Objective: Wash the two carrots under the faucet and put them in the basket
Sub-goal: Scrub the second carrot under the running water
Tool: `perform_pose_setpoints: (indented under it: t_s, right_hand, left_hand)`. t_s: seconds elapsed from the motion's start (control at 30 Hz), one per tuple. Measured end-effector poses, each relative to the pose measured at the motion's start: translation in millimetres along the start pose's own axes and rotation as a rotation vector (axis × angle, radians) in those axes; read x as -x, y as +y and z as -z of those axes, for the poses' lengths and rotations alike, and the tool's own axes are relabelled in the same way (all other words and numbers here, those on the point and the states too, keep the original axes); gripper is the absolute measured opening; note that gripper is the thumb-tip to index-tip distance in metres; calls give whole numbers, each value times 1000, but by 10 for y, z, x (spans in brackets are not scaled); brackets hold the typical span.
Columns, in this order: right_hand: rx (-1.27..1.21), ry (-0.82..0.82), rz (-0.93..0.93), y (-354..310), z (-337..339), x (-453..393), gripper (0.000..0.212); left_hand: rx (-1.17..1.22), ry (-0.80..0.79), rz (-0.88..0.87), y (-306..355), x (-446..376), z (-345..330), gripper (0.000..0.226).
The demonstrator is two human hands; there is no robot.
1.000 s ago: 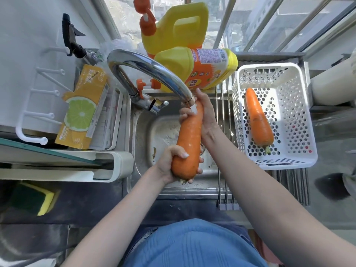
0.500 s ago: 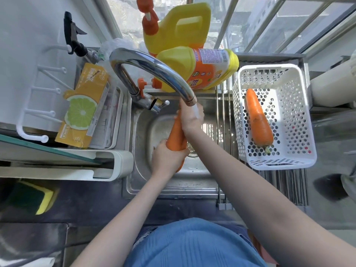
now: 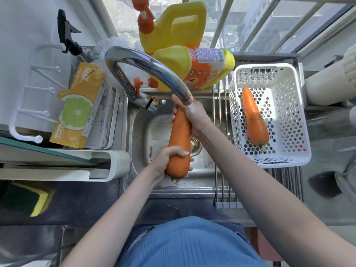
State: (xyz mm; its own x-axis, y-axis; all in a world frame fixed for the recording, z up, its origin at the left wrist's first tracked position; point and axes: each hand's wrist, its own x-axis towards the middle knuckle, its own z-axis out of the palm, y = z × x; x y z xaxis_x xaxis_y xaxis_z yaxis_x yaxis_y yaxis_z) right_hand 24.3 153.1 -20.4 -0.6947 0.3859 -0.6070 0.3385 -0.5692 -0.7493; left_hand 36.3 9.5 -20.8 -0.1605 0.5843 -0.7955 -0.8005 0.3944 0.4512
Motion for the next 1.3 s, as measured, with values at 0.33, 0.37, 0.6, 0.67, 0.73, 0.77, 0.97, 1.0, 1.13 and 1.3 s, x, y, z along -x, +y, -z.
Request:
perform_pose_setpoints:
  t_s: [0.33,0.37,0.6,0.67,0.73,0.77,0.97,1.0,1.13,1.3]
  right_hand:
    - [-558,-352,-213,-38,5,112,57]
    - [-627,-396,-215,-30,10,85,46]
    - [-724,-443,-179,-65,-2,43,25]
    - [-629,-312,-233,-105,22,23,25]
    - [-557,-117,-207,-90,45,26,22]
    - [-513,-49,-177,-71,50,32,22]
    - [-449,153,-136,-37,49,72,30]
    - [-418,198,-136,-23,50,56,32]
    - [-263,414,-66,68,45,-39,43]
    - [-207,116,-59,135,-14,158,44]
  left_hand:
    - [341,-707,116,-101,-68,243,45]
    - [373,-752,132,-87,-79,243,45]
    - [542,-917,178,-64,-148,199,53]
    - [544,-856,171,-55,-155,212,54]
    - [472,-757,187,-22,-137,226,55]
    - [402,-683,189,-14,-121,246,59]
    - [-45,-168,131,145,29,224,90]
    - [-170,-56,90,163,27,195,85]
    - [-818,440,-178,181,-33,111,60]
    - [-199,83,-46,250,34,22,50]
